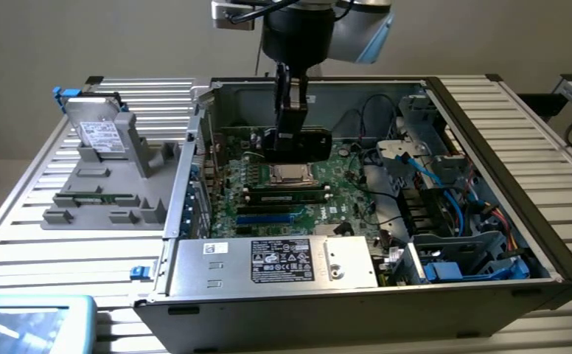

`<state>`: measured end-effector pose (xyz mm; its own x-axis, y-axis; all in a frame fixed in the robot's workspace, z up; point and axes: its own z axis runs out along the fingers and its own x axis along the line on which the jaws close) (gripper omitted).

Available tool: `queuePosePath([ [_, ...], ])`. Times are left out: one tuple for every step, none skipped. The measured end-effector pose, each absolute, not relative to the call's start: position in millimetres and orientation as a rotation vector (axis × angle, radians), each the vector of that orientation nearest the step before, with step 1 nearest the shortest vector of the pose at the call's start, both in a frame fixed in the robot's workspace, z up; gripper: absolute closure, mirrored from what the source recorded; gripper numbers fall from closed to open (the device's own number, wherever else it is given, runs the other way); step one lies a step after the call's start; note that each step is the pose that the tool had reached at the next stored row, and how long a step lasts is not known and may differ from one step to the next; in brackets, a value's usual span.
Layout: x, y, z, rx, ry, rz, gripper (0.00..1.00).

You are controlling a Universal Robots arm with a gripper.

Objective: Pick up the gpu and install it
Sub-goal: 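Insert the gpu into the slot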

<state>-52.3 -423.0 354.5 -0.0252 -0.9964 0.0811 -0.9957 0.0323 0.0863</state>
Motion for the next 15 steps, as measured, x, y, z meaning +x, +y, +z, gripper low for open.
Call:
queuePosePath([
  [-52, -423, 353, 2.106, -2.168, -0.008, 0.72],
  [-52, -423, 351, 2.106, -2.168, -0.007, 0.72],
  [-52, -423, 349, 2.106, -2.168, -0.007, 0.72],
  [-52, -423, 347, 2.106, -2.168, -0.007, 0.72],
  [-52, -423, 345, 2.106, -2.168, -0.007, 0.72],
  [-52, -423, 344, 2.106, -2.168, -0.007, 0.72],
  [-52, -423, 342, 2.106, -2.168, -0.007, 0.72],
  [-52, -423, 340, 2.106, -2.168, -0.007, 0.72],
  [-52, -423, 338, 2.106, -2.168, -0.007, 0.72],
  [-52, -423, 336, 2.106, -2.168, -0.007, 0.72],
  [-52, -423, 335, 2.106, -2.168, -0.007, 0.72],
  [-52, -423, 333, 2.106, -2.168, -0.007, 0.72],
  [-52, -424, 331, 2.106, -2.168, -0.007, 0.72],
  [-52, -424, 330, 2.106, -2.168, -0.007, 0.72],
  [-52, -425, 328, 2.106, -2.168, -0.007, 0.72],
])
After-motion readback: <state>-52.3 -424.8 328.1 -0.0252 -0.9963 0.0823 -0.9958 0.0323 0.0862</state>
